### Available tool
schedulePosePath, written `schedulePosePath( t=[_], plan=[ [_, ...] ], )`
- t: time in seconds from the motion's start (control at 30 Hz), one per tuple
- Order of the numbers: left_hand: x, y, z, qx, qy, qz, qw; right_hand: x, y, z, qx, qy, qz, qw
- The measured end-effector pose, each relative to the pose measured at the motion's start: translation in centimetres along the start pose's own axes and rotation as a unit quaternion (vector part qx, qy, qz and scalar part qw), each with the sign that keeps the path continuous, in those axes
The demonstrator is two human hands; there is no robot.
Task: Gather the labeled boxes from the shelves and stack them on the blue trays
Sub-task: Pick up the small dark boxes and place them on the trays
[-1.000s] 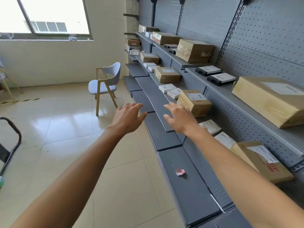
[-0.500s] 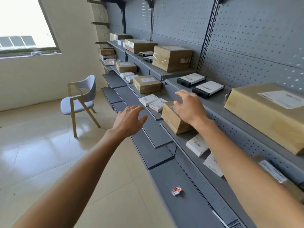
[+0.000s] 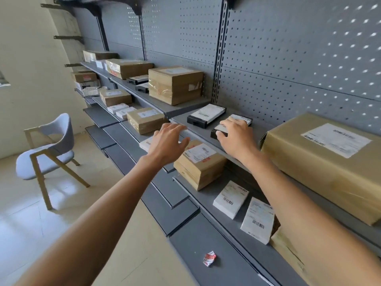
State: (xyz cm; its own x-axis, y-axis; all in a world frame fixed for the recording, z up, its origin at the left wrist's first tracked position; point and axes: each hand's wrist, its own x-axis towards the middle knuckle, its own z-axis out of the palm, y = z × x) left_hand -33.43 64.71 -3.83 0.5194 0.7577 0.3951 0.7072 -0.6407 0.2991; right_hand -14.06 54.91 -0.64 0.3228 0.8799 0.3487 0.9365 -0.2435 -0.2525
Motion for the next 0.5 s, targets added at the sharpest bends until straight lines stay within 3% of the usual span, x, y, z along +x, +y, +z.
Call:
schedulePosePath(
  t=[0.27, 0.5],
  plan=[
    [7.4, 0.1, 3.2, -0.051, 0.011, 0.067, 0.996, 1.6, 0.7, 2.4, -0.044, -0.013, 0.056, 0.997],
    [13.2, -0.8, 5.6, -0.051, -0.065, 0.173, 0.982, 3.0, -0.5, 3.4, -0.044, -0.013, 0.140, 0.989]
  ],
)
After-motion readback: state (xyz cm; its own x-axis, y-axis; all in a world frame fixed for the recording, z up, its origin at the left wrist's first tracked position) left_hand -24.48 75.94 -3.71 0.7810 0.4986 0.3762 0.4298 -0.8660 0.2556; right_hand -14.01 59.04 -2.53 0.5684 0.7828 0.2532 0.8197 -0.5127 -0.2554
